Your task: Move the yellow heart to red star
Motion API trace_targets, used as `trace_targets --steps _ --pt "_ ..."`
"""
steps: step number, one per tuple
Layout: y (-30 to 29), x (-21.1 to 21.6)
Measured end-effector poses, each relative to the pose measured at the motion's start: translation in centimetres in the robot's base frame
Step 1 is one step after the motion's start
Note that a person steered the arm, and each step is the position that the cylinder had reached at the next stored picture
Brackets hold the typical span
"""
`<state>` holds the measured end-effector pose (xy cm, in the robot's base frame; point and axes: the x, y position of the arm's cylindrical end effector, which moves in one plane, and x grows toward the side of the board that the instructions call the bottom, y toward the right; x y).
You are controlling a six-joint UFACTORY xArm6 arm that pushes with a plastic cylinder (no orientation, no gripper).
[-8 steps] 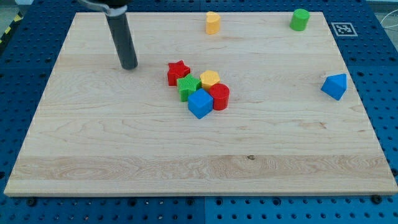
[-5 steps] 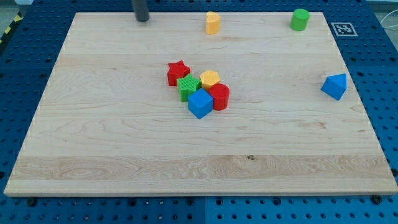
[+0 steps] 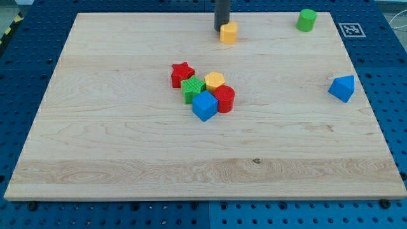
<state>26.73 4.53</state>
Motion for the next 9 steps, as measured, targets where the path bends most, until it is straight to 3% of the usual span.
trace_targets --steps 1,2,4,5,7,9 --pt "1.8 3.8" --pt "1.4 4.3" --pt "1.5 -0.5" --pt "4.8 -1.8" --pt "6.7 4.1" --pt "4.5 10.2"
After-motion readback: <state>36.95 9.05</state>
